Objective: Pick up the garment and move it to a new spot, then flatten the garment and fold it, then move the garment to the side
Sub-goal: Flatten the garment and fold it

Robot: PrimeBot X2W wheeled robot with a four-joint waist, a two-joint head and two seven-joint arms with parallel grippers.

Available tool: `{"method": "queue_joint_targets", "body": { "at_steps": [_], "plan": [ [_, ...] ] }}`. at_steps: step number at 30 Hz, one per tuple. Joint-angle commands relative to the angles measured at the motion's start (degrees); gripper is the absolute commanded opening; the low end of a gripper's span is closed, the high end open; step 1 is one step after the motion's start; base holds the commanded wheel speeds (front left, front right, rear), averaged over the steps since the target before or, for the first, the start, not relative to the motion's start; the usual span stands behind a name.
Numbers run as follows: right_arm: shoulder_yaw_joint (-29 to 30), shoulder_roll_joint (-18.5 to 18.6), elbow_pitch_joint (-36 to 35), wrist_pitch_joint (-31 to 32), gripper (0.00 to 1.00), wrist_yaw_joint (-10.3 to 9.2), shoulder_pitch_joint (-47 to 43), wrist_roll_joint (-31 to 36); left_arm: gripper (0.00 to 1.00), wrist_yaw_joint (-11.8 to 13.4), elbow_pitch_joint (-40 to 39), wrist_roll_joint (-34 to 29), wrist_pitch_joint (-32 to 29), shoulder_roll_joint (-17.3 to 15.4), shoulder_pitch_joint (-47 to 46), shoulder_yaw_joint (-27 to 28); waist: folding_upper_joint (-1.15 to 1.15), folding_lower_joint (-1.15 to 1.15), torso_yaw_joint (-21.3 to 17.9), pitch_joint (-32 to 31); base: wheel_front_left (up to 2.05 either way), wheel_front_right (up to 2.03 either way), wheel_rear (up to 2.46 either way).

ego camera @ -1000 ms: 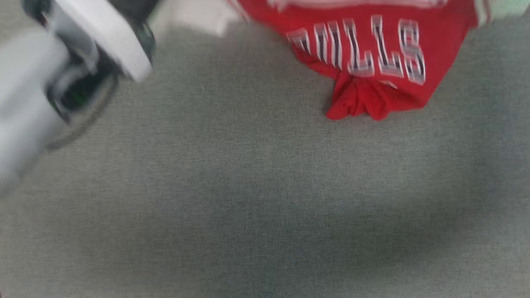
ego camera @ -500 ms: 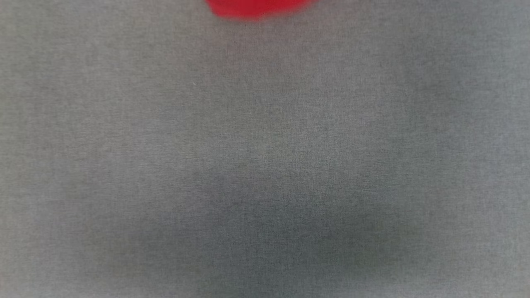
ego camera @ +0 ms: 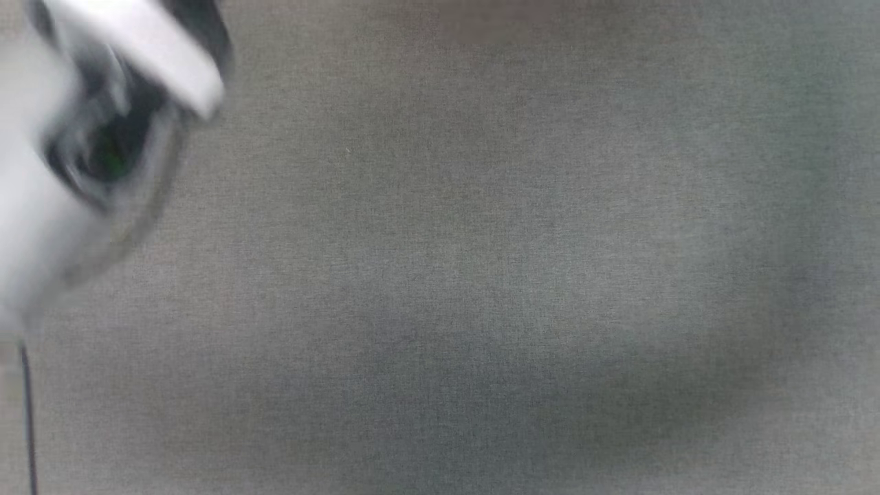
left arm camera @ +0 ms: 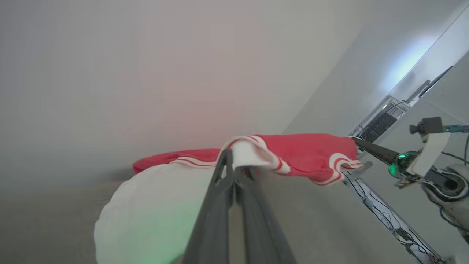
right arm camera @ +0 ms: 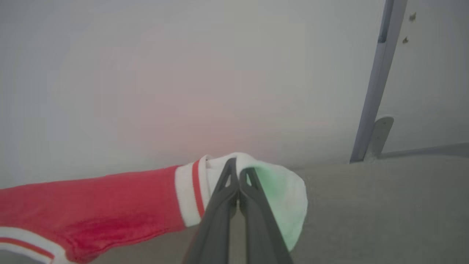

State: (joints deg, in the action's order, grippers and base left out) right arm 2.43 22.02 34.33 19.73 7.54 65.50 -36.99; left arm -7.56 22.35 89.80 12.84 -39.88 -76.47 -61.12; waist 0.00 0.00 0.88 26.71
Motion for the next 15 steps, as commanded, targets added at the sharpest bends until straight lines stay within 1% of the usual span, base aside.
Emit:
{"method": "queue_joint_targets", "body": {
  "at_steps": [1, 4, 6, 9, 13, 14, 15],
  "plan": [
    [-0.24, 0.66, -1.09, 0.59, 0.00, -0.10, -2.34, -0.74, 0.00, 0.18, -0.92, 0.35, 0.62, -0.54, 1.75, -0.11, 0.00, 0.00, -0.05, -0.22, 0.00, 0.00, 0.00],
    [-1.55, 1.98, -8.12, 3.35, 0.00, -0.05, -13.82, -5.19, 0.00, 0.18, -7.32, -0.02, 1.56, -3.22, 9.99, -1.87, 0.00, 0.00, -0.38, -1.02, 0.00, 0.00, 0.00],
    [-2.39, 2.94, -13.29, 5.83, 0.00, -0.05, -21.55, -7.49, 0.00, 0.17, -10.09, -0.09, 2.03, -4.68, 15.38, -2.08, 0.00, 0.00, -0.51, -1.63, 0.00, 0.00, 0.00],
    [-1.78, 4.33, -20.79, 9.45, 0.00, -0.05, -32.03, -10.13, 0.00, 0.17, -13.47, -1.12, 2.38, -6.21, 22.92, -2.05, 0.00, 0.00, -0.62, -2.63, 0.00, 0.00, 0.00],
    [0.59, 5.00, -29.65, 13.56, 0.00, -0.05, -44.07, -12.35, 0.00, 0.17, -17.32, -3.47, 2.37, -7.61, 32.61, -0.54, 0.00, 0.00, -0.25, -3.92, 0.00, 0.00, 0.00],
    [1.43, 5.74, -33.39, 15.75, 0.00, -0.05, -49.79, -11.38, 0.00, 0.17, -18.30, -4.77, 2.39, -8.60, 36.61, 0.58, 0.00, 0.00, -0.01, -4.43, 0.00, 0.00, 0.00],
    [1.74, 6.26, -35.26, 16.80, 0.00, -0.05, -52.33, -10.90, 0.00, 0.17, -18.97, -5.93, 2.39, -8.89, 38.47, 0.74, 0.00, 0.00, 0.13, -4.57, 0.00, 0.00, 0.00]
  ]
}}
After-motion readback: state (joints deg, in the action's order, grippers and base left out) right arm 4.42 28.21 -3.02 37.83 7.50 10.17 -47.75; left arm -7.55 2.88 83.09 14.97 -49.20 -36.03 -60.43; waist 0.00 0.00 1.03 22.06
